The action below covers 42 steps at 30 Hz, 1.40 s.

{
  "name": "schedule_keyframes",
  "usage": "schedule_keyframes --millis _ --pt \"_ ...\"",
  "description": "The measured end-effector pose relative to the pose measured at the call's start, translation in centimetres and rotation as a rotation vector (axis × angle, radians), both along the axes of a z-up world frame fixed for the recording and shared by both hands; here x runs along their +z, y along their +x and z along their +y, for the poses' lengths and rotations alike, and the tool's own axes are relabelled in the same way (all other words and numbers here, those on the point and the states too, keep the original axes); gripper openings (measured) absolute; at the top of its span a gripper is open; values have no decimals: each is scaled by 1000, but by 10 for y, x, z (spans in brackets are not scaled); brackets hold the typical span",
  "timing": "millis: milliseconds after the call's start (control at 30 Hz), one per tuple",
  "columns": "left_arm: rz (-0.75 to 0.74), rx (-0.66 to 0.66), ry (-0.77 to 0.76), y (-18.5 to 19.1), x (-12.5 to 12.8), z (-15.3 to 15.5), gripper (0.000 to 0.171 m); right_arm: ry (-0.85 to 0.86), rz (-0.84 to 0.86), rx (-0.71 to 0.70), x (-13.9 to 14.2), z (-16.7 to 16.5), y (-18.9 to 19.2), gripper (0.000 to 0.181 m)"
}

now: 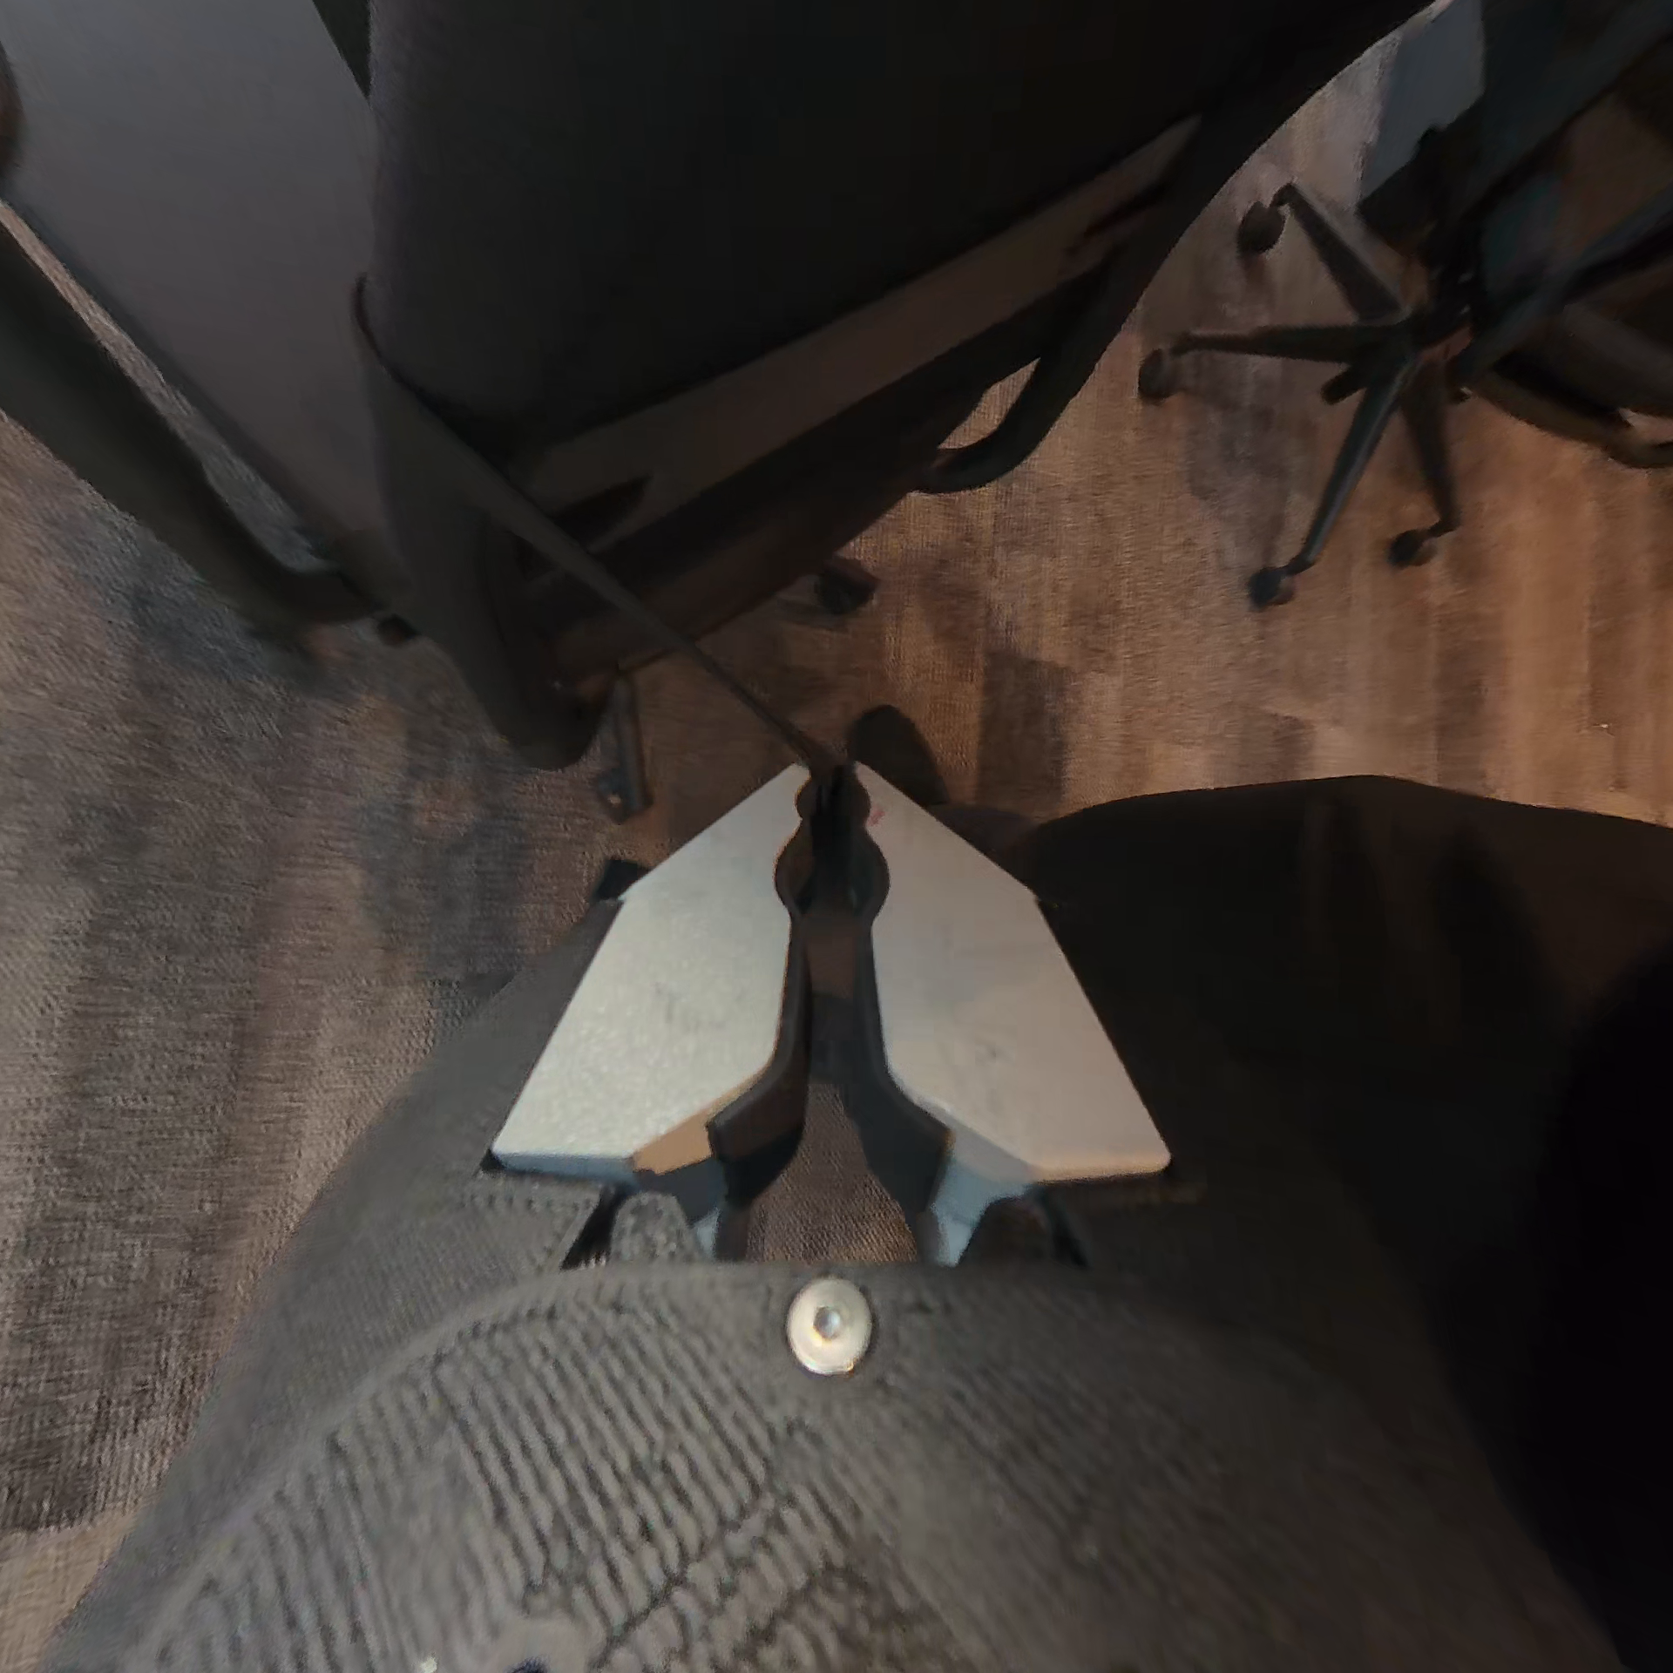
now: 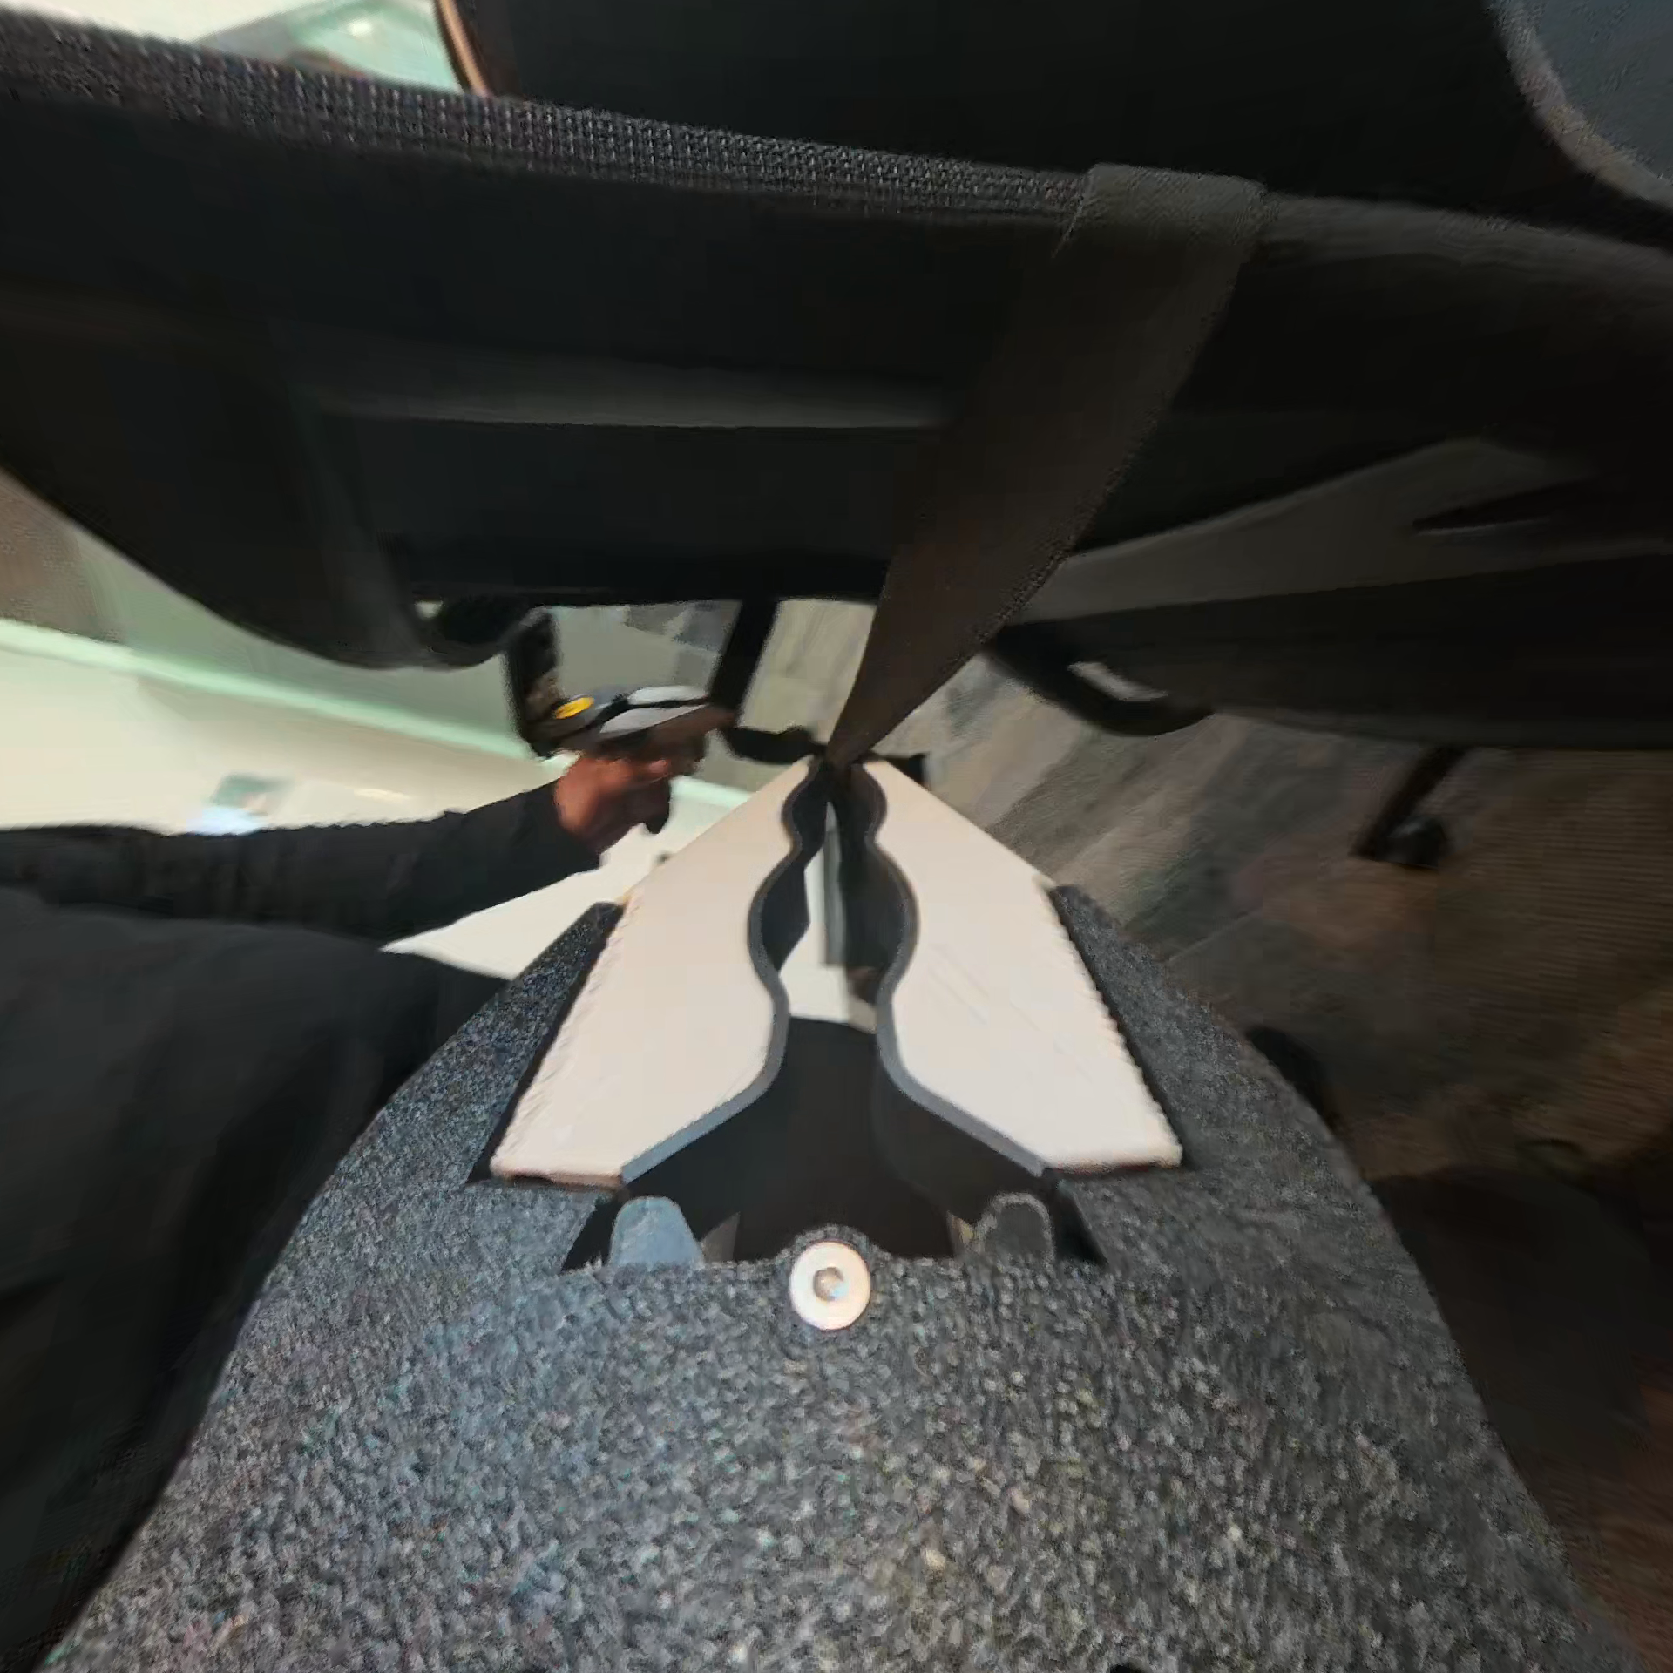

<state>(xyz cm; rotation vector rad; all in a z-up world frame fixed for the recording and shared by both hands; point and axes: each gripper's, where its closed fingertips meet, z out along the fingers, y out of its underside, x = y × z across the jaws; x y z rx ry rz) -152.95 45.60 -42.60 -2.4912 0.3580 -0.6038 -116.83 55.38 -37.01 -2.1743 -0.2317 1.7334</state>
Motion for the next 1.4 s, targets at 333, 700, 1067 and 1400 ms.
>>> schedule_keyframes --millis 333,700,1067,1400 --pt "-237 81 3 23 11 11 0 57 -17 -127 -15 17 -47 5" --pt "121 -14 121 17 -6 11 0 -19 263 -227 20 -3 -37 3" --pt "244 10 156 6 -14 4 0 -81 193 -376 6 35 -37 4" --pt "-81 33 116 6 24 1 4 -63 97 -378 6 41 -39 4"
